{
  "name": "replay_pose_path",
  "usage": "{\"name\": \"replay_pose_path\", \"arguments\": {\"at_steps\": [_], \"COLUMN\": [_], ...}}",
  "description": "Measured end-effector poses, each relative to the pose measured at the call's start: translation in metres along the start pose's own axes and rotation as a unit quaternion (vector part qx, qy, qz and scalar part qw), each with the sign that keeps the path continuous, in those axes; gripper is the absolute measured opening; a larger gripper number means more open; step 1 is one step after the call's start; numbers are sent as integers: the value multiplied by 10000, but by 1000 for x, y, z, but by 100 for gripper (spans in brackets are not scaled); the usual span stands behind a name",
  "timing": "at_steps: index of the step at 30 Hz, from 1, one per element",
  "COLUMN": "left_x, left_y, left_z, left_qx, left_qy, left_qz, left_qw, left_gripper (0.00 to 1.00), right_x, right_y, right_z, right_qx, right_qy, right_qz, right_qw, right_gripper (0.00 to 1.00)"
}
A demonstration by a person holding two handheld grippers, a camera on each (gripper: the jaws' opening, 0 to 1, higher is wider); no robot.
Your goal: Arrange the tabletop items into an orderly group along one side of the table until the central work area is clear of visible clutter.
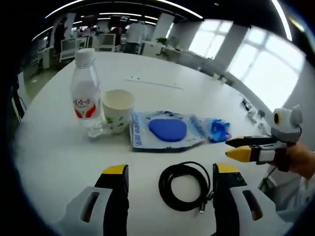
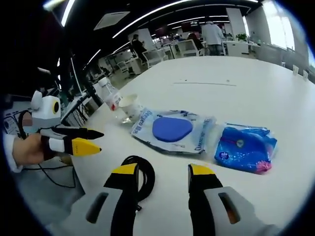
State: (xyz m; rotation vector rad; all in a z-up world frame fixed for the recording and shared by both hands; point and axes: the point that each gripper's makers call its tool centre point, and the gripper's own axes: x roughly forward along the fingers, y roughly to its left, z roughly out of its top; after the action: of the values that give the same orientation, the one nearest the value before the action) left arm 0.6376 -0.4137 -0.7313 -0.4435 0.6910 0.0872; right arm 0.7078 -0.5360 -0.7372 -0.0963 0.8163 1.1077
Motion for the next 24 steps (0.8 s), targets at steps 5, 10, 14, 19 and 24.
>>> {"name": "replay_pose_path", "arguments": {"at_steps": [5,10,14,19,24], "left_x": [4,8,8,13,18], "left_y": [7,10,6,7,6], "left_z": [-11,-24,-31,-41,-51], "left_qx": [-80,-174,-183,-238,-285], "left_qy": [61,175,284,366,438], "left_qz": [60,81,81,84,91], "left_qw": [9999,9997,9994,9990,9986], "left_gripper": [65,64,64,63,62], "right_x": [5,9,11,11,12], "right_y": [2,7,11,17,18], "right_z": [-8,-17,-26,-37,-42], "right_qx": [1,-11,-11,14,29], "right_qy": [95,191,278,393,458], "right_qz": [57,116,127,139,128], "right_qw": [9999,9997,9995,9991,9989], "right_gripper": [37,37,37,37,36]}}
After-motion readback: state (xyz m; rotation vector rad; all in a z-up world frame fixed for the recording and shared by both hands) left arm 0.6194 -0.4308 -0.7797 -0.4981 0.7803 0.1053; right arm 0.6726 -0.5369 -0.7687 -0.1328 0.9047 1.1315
